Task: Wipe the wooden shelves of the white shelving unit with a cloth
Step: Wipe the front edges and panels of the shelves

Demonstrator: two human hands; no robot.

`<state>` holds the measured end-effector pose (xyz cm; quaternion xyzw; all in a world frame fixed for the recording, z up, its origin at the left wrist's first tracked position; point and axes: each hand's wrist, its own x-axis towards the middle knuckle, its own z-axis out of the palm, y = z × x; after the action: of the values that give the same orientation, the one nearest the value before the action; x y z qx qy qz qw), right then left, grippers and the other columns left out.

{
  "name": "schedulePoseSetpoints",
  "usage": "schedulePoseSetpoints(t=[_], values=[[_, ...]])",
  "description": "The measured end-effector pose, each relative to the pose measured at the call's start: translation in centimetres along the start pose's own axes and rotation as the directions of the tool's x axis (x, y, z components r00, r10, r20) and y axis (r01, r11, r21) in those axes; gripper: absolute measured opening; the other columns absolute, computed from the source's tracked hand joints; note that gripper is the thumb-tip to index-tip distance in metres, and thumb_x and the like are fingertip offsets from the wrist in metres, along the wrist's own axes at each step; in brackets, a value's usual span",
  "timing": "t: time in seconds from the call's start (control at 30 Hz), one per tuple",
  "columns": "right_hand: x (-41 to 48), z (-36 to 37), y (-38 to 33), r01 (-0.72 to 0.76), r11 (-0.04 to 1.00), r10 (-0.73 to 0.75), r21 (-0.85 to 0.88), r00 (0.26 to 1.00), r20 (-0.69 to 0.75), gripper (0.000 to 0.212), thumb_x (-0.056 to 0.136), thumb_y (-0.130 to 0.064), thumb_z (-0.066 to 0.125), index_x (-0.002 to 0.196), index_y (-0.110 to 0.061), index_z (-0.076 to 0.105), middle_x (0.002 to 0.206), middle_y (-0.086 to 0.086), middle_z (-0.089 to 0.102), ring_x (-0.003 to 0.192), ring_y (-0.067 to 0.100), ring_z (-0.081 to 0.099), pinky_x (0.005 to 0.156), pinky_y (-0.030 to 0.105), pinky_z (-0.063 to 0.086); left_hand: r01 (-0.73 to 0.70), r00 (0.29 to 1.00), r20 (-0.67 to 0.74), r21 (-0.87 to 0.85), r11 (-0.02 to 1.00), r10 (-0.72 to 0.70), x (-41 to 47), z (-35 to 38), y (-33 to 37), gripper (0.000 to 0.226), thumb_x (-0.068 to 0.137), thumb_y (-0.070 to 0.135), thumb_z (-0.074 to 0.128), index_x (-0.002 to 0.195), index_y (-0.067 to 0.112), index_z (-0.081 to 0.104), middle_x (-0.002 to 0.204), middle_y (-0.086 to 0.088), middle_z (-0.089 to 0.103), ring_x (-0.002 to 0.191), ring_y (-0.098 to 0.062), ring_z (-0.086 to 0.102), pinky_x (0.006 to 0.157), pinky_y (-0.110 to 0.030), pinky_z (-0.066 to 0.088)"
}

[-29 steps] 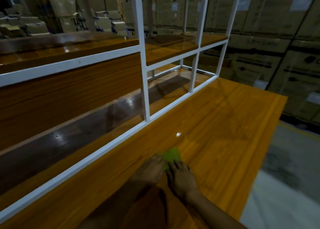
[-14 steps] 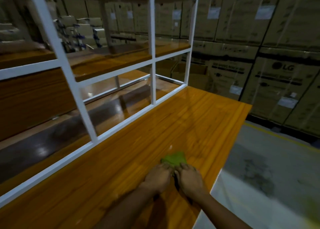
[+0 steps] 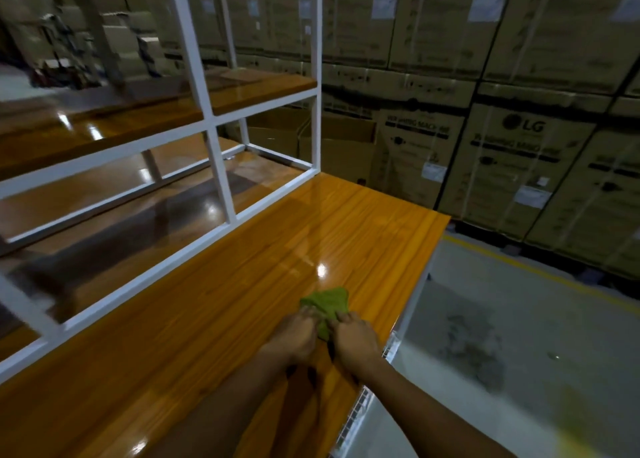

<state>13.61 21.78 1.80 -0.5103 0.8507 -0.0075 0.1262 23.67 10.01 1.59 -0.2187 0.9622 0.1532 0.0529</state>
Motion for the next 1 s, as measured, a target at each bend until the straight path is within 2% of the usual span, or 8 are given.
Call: schedulePoseSetpoints(t=[0.17,0.33,0.43,0.57,0.67,0.77,0.93,1.0], values=[[5.2,-2.3,4.7,-0.005,1.0,0.004,-0.022,0.999,-0.044,0.05,0.094,-0.024,0.049,0.145,-0.022,0.046,0.142,0.011,0.05,0.131,0.032,0.046,0.108,0.044,0.034,0.01,1.0,0.004,-0.018,1.0,-0.009,8.1,-0.1,0.2,0.05,0.102,0.019,0.028,0.152,0.016,0.028,0.161,-0.006,0.02,0.149,-0.021,0.015,0.119,-0.036,0.015],[13.6,-6.3,8.9,-0.006,0.999,0.004,-0.039,0.999,-0.054,0.027,0.091,-0.021,0.06,0.116,-0.013,0.063,0.123,0.013,0.055,0.112,0.034,0.057,0.085,0.04,0.048,-0.028,0.997,-0.07,0.033,0.999,0.03,18.2,-1.6,-0.7,0.054,0.1,0.018,0.033,0.153,0.017,0.024,0.162,-0.005,0.015,0.149,-0.021,0.015,0.119,-0.038,0.018],[18.2,-8.4,10.5,-0.002,0.997,-0.004,-0.081,0.997,-0.077,0.037,0.086,-0.026,0.065,0.121,-0.016,0.063,0.129,0.009,0.057,0.12,0.033,0.052,0.093,0.043,0.044,0.026,0.999,-0.045,0.028,0.999,-0.025,23.5,-2.5,-1.1,0.062,0.098,0.018,0.038,0.155,0.019,0.013,0.164,-0.001,0.003,0.15,-0.019,0.004,0.119,-0.045,0.013],[23.1,-9.1,13.0,-0.018,0.998,0.015,-0.061,0.999,-0.037,0.031,0.092,-0.028,0.053,0.121,-0.019,0.061,0.123,0.007,0.06,0.117,0.033,0.057,0.089,0.042,0.048,0.098,0.995,-0.033,0.069,0.993,-0.096,29.7,-3.8,-1.3,0.062,0.099,0.019,0.036,0.155,0.018,0.01,0.164,-0.002,-0.001,0.15,-0.02,0.002,0.118,-0.05,0.008],[26.7,-8.5,15.3,-0.017,0.998,0.017,-0.054,1.0,-0.012,0.053,0.101,-0.035,0.039,0.15,-0.017,0.037,0.157,0.008,0.038,0.143,0.031,0.037,0.112,0.045,0.034,0.171,0.985,-0.016,0.111,0.979,-0.171,33.8,-4.5,-1.4,0.065,0.098,0.021,0.038,0.156,0.019,0.007,0.164,-0.002,-0.003,0.15,-0.021,0.001,0.117,-0.053,0.008],[30.4,-9.0,17.8,0.004,1.0,-0.004,-0.017,1.0,-0.014,0.056,0.105,-0.043,0.027,0.155,-0.016,0.03,0.165,0.007,0.023,0.151,0.027,0.022,0.119,0.049,0.021,0.242,0.969,0.018,0.109,0.964,-0.246,37.7,-5.5,-1.2,0.068,0.099,0.029,0.038,0.156,0.02,0.002,0.164,0.0,-0.007,0.15,-0.02,-0.004,0.116,-0.055,0.005],[36.5,-11.2,21.8,0.065,0.996,-0.06,0.054,0.994,-0.097,0.045,0.106,-0.044,0.029,0.134,-0.015,0.047,0.147,0.009,0.049,0.138,0.027,0.041,0.114,0.049,0.028,0.319,0.947,-0.016,0.136,0.938,-0.32,43.0,-5.9,-0.7,0.093,0.089,0.036,0.061,0.155,0.02,-0.002,0.163,-0.004,-0.009,0.15,-0.024,-0.003,0.115,-0.058,0.009],[38.5,-11.7,23.6,0.115,0.992,-0.109,0.057,0.989,-0.098,0.038,0.104,-0.036,0.036,0.131,-0.012,0.048,0.139,0.012,0.054,0.133,0.03,0.045,0.107,0.046,0.034,0.337,0.941,-0.079,0.15,0.929,-0.329,44.8,-5.8,-0.3,0.081,0.093,0.036,0.052,0.155,0.019,0.002,0.164,-0.007,-0.002,0.15,-0.026,0.003,0.114,-0.059,0.014]])
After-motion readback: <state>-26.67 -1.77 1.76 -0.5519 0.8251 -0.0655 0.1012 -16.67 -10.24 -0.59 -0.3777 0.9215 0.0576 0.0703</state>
